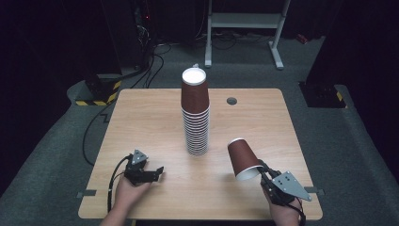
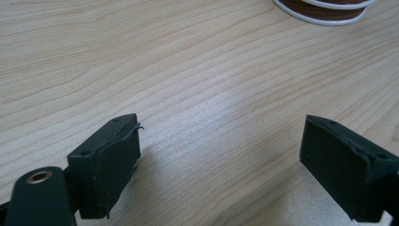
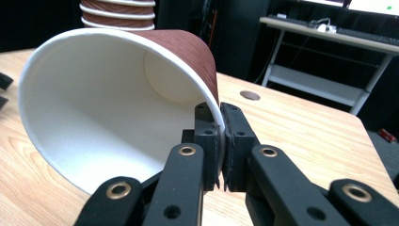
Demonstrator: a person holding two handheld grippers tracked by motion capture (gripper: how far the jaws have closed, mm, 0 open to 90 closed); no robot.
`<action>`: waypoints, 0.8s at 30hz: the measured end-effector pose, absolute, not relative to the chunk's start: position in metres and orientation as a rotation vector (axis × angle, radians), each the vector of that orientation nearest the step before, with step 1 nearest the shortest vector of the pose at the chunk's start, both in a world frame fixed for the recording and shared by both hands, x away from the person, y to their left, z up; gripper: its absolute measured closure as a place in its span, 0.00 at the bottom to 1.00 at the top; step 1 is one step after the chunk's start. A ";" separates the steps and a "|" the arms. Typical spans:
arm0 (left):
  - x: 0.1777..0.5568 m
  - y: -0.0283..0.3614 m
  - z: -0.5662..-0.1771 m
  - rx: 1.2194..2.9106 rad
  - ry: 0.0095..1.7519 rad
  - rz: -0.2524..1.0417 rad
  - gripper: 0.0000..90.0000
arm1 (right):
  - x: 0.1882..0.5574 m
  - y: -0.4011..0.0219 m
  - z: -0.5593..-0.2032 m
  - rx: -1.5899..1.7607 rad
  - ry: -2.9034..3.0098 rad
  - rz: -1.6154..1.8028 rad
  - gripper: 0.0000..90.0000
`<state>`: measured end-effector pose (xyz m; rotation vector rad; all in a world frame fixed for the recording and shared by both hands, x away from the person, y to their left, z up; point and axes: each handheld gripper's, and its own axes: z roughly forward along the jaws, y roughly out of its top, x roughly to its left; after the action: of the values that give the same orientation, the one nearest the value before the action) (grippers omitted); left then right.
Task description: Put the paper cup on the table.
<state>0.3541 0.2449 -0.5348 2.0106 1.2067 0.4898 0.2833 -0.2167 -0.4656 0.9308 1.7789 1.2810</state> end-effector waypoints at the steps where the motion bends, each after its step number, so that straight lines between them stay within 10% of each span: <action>1: 0.354 0.244 -0.535 2.015 1.199 0.488 0.15 | 0.284 -0.217 -0.464 0.934 1.792 1.260 0.95; 24: 0.354 0.239 -0.536 2.081 1.183 0.506 0.15 | 0.305 -0.207 -0.435 0.957 2.068 1.034 0.95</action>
<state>0.3536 0.2387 -0.5363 2.0813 1.1827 0.5056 0.3047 -0.2067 -0.4354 0.9572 2.0677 1.0341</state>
